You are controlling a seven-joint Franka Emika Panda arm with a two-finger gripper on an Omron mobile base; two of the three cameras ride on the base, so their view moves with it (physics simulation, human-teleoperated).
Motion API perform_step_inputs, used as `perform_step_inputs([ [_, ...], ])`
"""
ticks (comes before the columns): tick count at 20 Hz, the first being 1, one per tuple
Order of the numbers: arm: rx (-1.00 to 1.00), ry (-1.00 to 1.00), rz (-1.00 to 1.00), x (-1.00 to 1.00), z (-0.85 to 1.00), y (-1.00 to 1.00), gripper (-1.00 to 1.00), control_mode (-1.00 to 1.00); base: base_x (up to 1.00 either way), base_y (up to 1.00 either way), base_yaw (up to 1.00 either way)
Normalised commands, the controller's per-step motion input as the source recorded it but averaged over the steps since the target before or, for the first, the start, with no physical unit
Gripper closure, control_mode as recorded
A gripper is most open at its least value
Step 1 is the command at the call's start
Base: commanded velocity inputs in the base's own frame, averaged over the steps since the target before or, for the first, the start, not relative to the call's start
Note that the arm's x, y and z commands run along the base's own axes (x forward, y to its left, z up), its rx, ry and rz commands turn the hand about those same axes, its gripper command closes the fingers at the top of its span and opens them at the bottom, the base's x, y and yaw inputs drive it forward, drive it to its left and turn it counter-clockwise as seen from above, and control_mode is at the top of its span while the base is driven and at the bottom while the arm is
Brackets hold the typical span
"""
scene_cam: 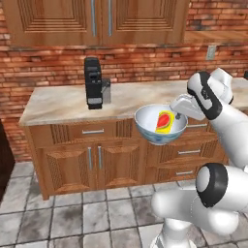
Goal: Place the cup inside the bowl on the dining table and move the bowl to any counter.
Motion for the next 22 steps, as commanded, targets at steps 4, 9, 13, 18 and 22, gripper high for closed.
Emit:
perform_step_inputs([
  [4,0.0,0.0,0.0,0.0,0.0,0.0,1.0,1.0,0.33,-0.97,0.07],
  [9,0.0,0.0,0.0,0.0,0.0,0.0,1.0,1.0,0.45,-0.86,0.06],
  [13,0.0,0.0,0.0,0.0,0.0,0.0,1.0,1.0,0.92,-0.65,0.01],
  [18,0.0,0.0,0.0,0.0,0.0,0.0,1.0,1.0,0.97,-0.59,0.01],
  [22,0.0,0.0,0.0,0.0,0.0,0.0,1.0,1.0,0.7,-0.52,0.01],
])
